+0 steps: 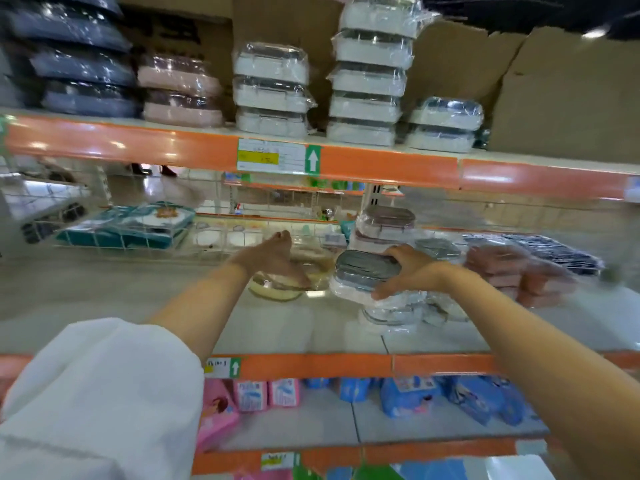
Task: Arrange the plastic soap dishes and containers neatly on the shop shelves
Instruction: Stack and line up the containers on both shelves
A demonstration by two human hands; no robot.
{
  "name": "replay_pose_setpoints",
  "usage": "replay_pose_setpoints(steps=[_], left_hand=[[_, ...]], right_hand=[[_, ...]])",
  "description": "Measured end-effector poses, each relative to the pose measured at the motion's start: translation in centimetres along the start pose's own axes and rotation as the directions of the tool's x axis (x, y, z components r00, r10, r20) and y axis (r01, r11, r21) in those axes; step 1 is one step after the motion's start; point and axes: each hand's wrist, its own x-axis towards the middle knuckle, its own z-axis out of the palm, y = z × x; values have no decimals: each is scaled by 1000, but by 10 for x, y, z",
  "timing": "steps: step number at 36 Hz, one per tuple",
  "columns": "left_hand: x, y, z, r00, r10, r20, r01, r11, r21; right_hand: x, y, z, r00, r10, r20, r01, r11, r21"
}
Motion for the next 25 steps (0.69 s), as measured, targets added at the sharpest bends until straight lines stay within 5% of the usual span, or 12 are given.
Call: replay_pose_setpoints(steps=[6,25], left_hand=[[-50,54,2,1000,25,13,-25,1000,-10],[-162,189,-64,984,124,-126,-145,974,-176]], right_hand=[[-61,35,-26,1000,-10,27,5,986,167],[-195,71,-138,971,-99,-219,137,977,166]])
